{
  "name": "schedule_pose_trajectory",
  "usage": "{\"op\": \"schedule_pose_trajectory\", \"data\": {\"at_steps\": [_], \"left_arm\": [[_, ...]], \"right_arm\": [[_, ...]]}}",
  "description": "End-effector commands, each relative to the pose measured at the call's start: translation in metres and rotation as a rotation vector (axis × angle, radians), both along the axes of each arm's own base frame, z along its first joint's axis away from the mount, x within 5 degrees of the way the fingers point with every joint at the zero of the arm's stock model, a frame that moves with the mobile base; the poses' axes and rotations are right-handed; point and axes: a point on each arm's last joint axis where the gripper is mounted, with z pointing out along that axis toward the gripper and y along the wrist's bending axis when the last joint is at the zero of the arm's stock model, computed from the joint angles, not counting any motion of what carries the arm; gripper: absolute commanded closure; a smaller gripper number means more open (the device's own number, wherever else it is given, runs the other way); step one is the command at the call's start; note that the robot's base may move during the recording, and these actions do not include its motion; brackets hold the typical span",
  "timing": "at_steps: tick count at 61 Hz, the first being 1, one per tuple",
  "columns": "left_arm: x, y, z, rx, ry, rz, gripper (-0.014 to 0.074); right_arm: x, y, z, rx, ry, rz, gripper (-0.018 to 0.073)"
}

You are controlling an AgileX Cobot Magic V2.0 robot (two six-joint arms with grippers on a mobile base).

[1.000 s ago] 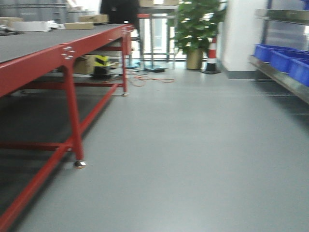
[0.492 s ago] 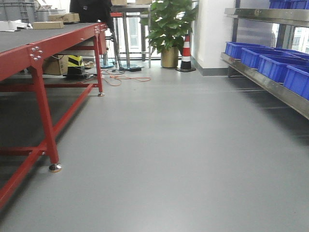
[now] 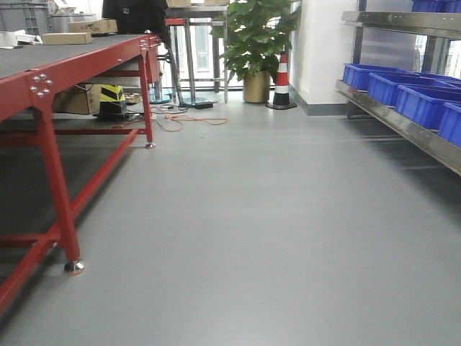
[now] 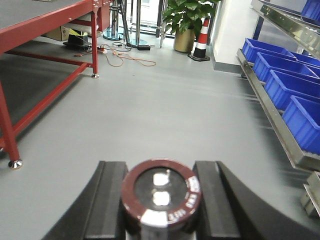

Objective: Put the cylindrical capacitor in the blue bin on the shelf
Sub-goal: 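Drive the base to the shelf of blue bins holding both objects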

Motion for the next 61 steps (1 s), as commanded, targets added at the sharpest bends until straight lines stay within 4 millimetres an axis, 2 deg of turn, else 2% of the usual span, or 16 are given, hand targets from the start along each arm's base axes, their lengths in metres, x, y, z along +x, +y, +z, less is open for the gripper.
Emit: {"op": "schedule_pose_trajectory", "data": {"at_steps": [1, 61], "left_arm": [[-0.0007, -0.0009, 0.0029, -0.015, -0.026, -0.005, 0.0707], [-0.0007, -0.0009, 0.0029, -0.015, -0.026, -0.005, 0.0707]], "right_arm": [[0.0001, -0.0004, 0.0045, -0.003, -0.037, -0.003, 0.0721], [0.0001, -0.0004, 0.0045, -0.003, -0.037, -0.003, 0.0721]]}}
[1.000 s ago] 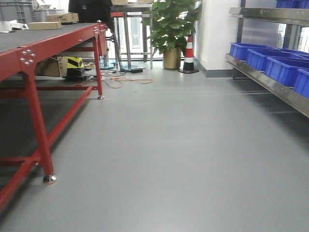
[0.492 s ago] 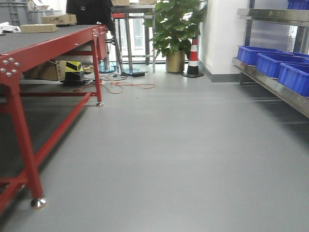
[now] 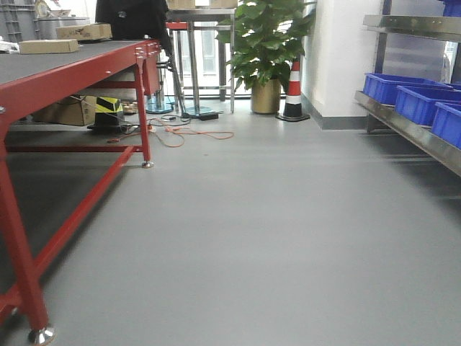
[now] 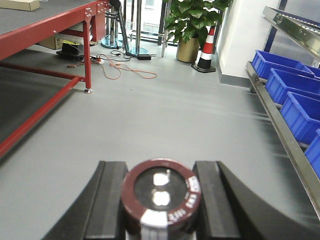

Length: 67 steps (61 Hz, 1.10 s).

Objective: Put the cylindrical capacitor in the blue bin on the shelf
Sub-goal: 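Drive the base to the shelf of blue bins holding both objects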

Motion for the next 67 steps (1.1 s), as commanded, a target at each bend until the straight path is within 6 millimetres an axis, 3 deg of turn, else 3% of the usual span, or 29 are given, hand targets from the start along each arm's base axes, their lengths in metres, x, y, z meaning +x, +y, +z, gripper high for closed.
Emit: {"op": "schedule_pose_trajectory", "data": {"at_steps": [1, 67], "left_arm": [[-0.0007, -0.0009, 0.0029, -0.015, -0.026, -0.005, 0.0707], [-0.0007, -0.0009, 0.0029, -0.015, -0.026, -0.005, 0.0707]], "right_arm": [[0.0001, -0.0004, 0.0045, -0.003, -0.037, -0.003, 0.0721], [0.0001, -0.0004, 0.0045, -0.003, -0.037, -0.003, 0.0721]]}}
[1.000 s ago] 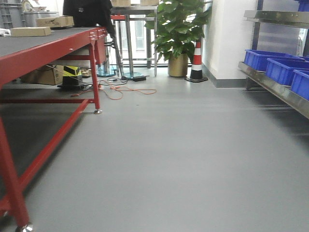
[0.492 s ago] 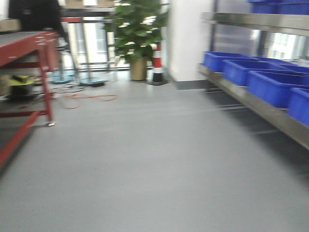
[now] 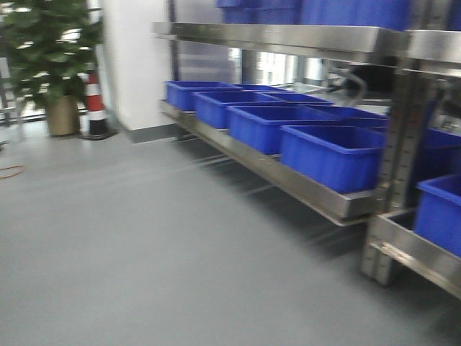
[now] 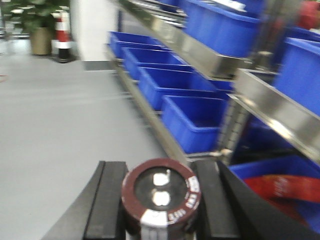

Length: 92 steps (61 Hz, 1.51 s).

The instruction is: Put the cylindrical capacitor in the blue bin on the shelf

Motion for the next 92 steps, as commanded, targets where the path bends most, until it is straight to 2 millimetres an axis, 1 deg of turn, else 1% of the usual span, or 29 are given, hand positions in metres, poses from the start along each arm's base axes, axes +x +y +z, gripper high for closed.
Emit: {"op": "schedule_pose_trajectory", "data": {"at_steps": [1, 92], "left_arm": [[-0.0007, -0.0009, 0.0029, -0.015, -0.026, -0.005, 0.0707], [-0.0007, -0.0009, 0.0029, -0.015, -0.026, -0.005, 0.0707]], "right_arm": [[0.0001, -0.0004, 0.0045, -0.003, -0.037, -0.003, 0.0721], [0.0001, -0.0004, 0.0045, -0.003, -0.037, -0.003, 0.0721]]}}
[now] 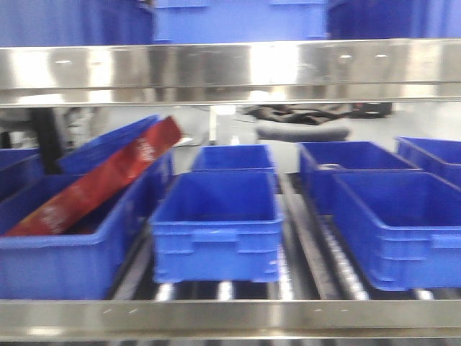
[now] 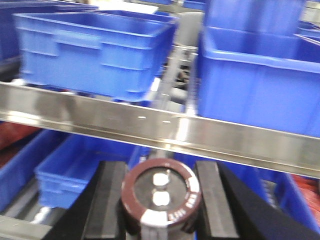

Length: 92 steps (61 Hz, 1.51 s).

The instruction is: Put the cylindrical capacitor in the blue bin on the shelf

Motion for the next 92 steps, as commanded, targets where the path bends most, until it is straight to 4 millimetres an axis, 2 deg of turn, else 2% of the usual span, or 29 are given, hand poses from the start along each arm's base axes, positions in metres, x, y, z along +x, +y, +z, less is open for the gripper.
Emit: {"op": "schedule_pose_trajectory", "data": {"at_steps": [1, 92], "left_arm": [[-0.0007, -0.0009, 0.0029, -0.015, -0.026, -0.005, 0.0707], [-0.0007, -0.0009, 0.0029, -0.015, -0.026, -0.005, 0.0707]], "right_arm": [[0.0001, -0.0004, 0.0045, -0.003, -0.037, -0.003, 0.0721], [0.0001, -0.0004, 0.0045, -0.003, -0.037, -0.003, 0.0721]]}}
